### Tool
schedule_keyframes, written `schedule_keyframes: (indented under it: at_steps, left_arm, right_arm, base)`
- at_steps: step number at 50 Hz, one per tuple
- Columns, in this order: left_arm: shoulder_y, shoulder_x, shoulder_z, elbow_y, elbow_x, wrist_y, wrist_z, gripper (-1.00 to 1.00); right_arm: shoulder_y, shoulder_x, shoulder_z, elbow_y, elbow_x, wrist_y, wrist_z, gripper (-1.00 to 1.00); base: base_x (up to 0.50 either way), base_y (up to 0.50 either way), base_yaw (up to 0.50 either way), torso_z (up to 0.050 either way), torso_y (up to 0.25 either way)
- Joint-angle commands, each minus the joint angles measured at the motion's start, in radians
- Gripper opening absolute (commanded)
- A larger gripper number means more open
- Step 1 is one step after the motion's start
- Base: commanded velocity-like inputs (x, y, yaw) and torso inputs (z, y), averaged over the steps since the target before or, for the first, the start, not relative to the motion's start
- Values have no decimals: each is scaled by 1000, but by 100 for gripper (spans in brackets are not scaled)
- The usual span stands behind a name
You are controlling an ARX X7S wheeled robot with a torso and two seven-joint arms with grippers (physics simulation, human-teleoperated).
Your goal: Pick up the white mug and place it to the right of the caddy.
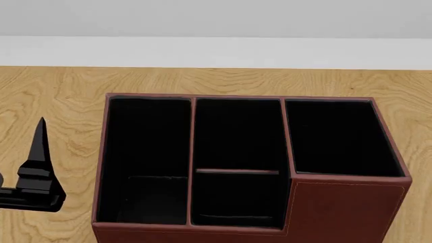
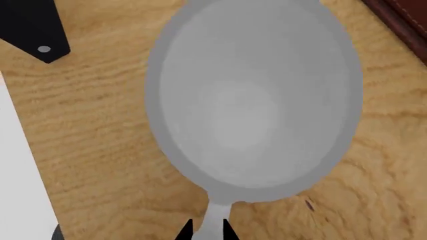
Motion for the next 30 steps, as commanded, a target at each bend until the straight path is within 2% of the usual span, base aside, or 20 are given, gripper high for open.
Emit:
schedule_keyframes:
  at_steps: [1,30]
  left_arm:
    - [1,-3,-3,11,-2,-2,-10,100]
    - [16,-21,-33,96,29,-16,-82,100]
  right_arm:
    - [30,7,16,-39,39,-8,41,-100]
    - [134,43,45,-119,213,-54,165,-100]
  base:
    - [0,0,0,0,0]
    - [0,0,0,0,0]
